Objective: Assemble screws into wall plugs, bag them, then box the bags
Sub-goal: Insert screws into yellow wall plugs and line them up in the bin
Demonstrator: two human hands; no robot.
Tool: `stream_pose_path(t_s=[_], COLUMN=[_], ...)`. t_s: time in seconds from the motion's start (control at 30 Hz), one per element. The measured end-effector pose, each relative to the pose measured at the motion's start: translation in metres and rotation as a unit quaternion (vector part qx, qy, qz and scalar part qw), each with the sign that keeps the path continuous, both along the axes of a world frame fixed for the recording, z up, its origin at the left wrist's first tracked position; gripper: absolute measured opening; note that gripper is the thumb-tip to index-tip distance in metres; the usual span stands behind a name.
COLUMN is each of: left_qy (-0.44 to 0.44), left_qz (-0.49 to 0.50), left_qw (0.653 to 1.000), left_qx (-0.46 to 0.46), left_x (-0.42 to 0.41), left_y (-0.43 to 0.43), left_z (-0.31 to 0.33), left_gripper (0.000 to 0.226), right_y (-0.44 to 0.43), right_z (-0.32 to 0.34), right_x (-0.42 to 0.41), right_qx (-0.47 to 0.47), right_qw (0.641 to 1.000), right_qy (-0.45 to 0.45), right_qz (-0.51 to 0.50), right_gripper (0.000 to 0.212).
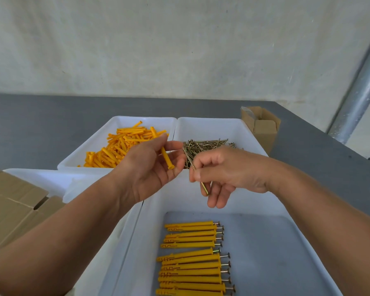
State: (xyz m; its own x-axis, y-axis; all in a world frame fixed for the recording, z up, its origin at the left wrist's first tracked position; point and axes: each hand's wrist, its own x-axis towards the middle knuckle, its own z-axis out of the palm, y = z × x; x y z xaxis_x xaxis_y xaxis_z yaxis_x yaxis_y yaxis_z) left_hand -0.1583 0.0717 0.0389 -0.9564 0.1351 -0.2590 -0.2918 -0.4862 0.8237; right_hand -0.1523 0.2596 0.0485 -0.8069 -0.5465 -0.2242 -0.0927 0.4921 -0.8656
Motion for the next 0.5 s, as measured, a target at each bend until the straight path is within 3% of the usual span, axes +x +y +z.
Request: stream_pose_path(t_s=[0.17, 0.5], left_qy=[0.004, 0.023], left_qz=[0.04, 0.026], left_qw=[0.999, 0.999], left_qx=[0.005, -0.019], left_x=[-0.0015, -0.0015], left_y=[-0.0012, 0.0016], left_z=[-0.001, -0.0045], left_gripper=[0.045, 0.045], right_y=[-0.0034, -0.0045], right_z=[0.0005, -0.0027], right_x=[0.0046, 0.0026], right_qx=[0.044, 0.055], right_qw=[0.997, 0.997], right_qy=[-0.035, -0.027], right_qz=[0.061, 0.043], right_gripper=[0.012, 0.013])
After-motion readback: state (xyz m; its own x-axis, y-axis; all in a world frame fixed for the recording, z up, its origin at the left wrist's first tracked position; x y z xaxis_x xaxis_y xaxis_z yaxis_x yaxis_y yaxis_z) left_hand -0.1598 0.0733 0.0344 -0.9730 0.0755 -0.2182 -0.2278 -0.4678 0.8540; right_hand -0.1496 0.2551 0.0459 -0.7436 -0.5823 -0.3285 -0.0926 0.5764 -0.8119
